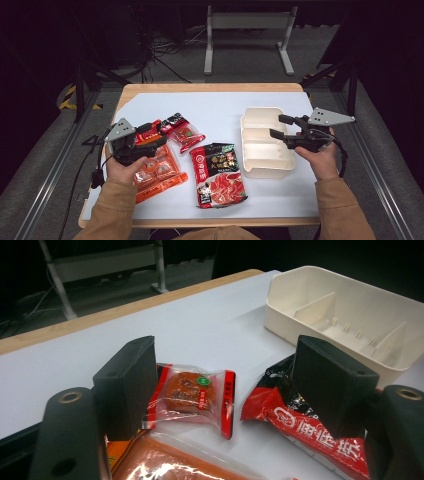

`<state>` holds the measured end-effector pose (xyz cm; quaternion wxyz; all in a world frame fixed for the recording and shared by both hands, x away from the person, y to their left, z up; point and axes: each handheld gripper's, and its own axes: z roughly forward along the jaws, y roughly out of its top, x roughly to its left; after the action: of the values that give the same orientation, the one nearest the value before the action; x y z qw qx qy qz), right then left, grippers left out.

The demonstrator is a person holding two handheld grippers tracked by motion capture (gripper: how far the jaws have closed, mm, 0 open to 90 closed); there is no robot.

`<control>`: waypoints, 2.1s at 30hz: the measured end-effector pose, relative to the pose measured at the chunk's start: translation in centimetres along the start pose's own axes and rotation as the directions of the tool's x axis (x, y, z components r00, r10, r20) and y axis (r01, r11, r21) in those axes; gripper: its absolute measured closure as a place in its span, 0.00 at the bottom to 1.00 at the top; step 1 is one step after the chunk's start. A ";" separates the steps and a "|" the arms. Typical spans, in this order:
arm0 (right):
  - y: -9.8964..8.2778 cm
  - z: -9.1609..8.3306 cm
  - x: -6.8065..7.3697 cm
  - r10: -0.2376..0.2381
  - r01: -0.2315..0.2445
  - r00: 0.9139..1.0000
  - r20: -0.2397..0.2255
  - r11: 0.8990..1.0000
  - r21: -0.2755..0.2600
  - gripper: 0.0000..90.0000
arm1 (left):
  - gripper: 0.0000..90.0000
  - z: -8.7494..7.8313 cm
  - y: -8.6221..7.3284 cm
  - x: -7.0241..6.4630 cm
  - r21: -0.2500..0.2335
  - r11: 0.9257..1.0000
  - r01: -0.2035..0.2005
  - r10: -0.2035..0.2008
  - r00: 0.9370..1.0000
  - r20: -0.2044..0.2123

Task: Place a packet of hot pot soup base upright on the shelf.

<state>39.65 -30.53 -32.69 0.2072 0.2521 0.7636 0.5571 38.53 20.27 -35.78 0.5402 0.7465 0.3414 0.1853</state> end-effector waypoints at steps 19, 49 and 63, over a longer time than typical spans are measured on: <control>0.1 -0.2 0.1 0.000 0.000 1.000 -0.006 1.000 0.004 0.40 | 0.27 3.1 1.2 -2.4 0.043 0.999 -0.019 0.014 0.995 0.098; 0.1 0.1 0.2 -0.003 0.003 1.000 -0.014 1.000 0.013 0.39 | 0.26 9.3 -1.3 -4.7 0.187 0.982 -0.021 -0.001 0.993 0.118; 0.0 0.4 0.4 -0.013 0.014 1.000 -0.012 1.000 0.026 0.38 | 0.30 11.7 -3.1 -4.2 0.321 0.947 0.005 -0.037 0.995 0.094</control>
<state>39.56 -29.96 -32.78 0.2030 0.2462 0.7738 0.5471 42.16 9.91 -42.35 0.4299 0.8289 0.3479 0.0844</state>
